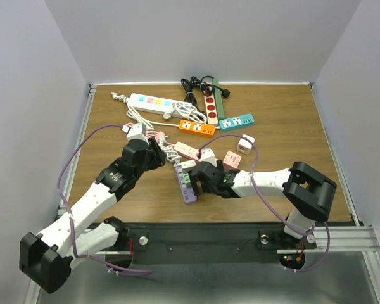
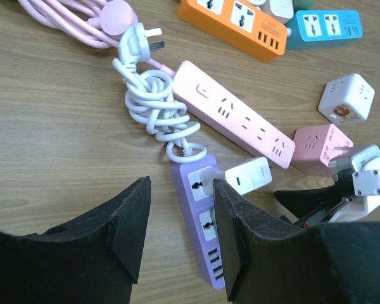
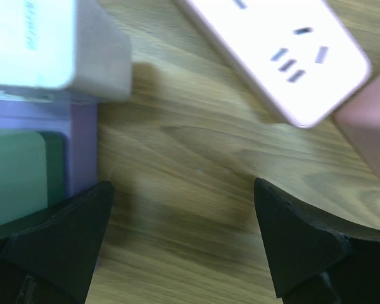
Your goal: Insert the plug
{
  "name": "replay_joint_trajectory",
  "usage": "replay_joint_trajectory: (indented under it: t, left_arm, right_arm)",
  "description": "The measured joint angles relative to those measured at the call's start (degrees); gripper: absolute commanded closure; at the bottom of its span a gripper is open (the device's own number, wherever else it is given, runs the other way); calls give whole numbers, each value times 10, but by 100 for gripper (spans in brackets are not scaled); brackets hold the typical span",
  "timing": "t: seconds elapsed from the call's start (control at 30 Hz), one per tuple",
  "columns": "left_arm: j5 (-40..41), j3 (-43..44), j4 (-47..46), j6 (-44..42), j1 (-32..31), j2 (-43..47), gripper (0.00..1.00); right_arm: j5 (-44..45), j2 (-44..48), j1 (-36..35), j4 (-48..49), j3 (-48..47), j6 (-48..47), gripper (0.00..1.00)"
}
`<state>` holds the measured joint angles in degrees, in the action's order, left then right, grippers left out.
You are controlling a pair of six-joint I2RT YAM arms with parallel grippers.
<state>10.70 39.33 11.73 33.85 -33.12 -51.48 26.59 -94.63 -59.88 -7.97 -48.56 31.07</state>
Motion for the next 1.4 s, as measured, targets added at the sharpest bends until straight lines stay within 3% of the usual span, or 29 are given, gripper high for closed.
replay_joint_trajectory:
  t: [0.43, 0.63, 0.77, 1.0, 1.13, 1.4]
  left_arm:
    - [-8, 0, 16, -9, 26, 26, 45]
    - [-8, 0, 17, -14, 30, 29, 42]
    - [-5, 2, 12, -24, 32, 15, 36]
    - [2, 58, -9, -56, 30, -91, 35]
    - [6, 114, -40, -74, -10, -152, 32]
    - [0, 231, -108, -101, -142, -326, 25]
  right_arm:
    - [-26, -88, -64, 26, -99, -16, 4]
    - [-31, -84, -69, 29, -98, -18, 3]
    - [-32, -5, -69, 23, -49, -17, 2]
    - [-9, 188, -60, 17, 23, -7, 0]
    - [-4, 250, 21, 14, 60, -8, 0]
    - [-45, 331, 308, -12, 109, -36, 0]
